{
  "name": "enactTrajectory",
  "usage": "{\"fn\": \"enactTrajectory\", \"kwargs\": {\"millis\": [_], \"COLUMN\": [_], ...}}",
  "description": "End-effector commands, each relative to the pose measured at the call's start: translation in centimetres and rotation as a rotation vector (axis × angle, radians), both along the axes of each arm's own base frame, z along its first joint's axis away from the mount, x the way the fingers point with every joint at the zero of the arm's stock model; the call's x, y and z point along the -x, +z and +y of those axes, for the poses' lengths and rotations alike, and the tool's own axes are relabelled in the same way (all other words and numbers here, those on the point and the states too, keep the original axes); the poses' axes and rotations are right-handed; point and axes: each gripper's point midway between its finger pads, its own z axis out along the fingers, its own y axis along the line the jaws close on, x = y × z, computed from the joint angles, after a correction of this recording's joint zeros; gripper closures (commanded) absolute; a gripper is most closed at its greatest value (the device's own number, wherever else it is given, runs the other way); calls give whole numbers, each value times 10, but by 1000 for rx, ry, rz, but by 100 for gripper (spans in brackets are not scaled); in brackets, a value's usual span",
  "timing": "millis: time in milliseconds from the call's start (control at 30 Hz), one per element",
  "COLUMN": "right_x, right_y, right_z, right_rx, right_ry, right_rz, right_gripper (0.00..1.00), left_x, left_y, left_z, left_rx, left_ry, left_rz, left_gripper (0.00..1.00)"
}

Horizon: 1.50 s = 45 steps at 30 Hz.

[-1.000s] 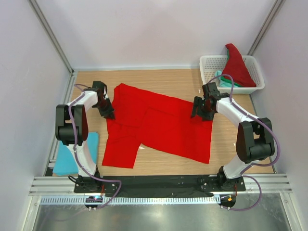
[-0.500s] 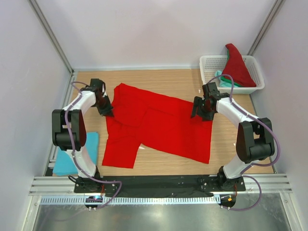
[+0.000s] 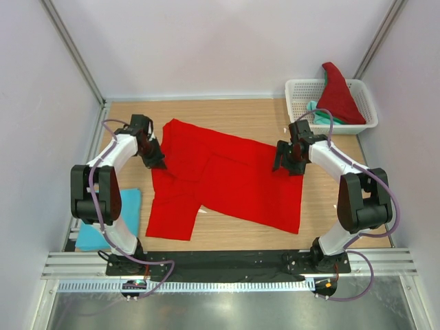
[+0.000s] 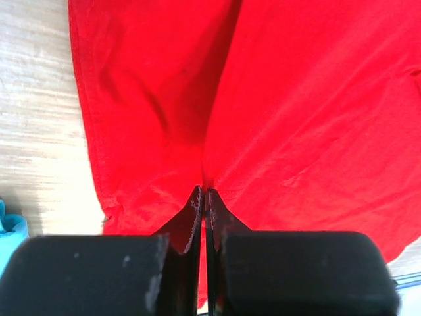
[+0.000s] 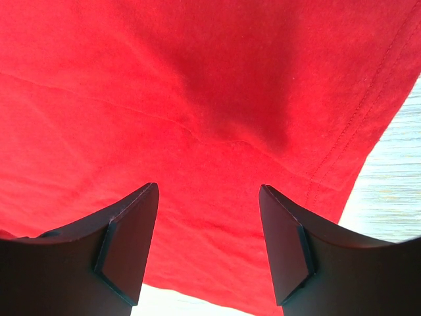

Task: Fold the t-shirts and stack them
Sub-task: Fold the tshirt

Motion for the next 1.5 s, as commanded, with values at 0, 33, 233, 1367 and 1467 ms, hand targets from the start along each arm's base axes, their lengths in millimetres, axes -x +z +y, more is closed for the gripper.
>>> {"fn": "enactTrajectory", "kwargs": {"millis": [0,33,233,1367,1467], "right_x": [-5,-6,-28,13,11], "right_y": [14,14,37,-25,-28], "right_z": [6,7,98,320,322], "right_rx": [-24,-24,-312,-643,-644], "right_ry": [26,34,176,214,220], "right_rz": [-55,-59,-149,42,43], "right_gripper": [31,31,37,56,58], "left_x": [13,13,7,-15,-16], "left_y": [1,0,-6,-11,-10], "left_z": [0,0,-1,-1,-1], "left_rx": [2,2,4,0,0], "left_ry": [9,9,13,3,3], "left_rz": [21,20,24,-22,-22], "left_gripper": [100,100,100,100,100]}}
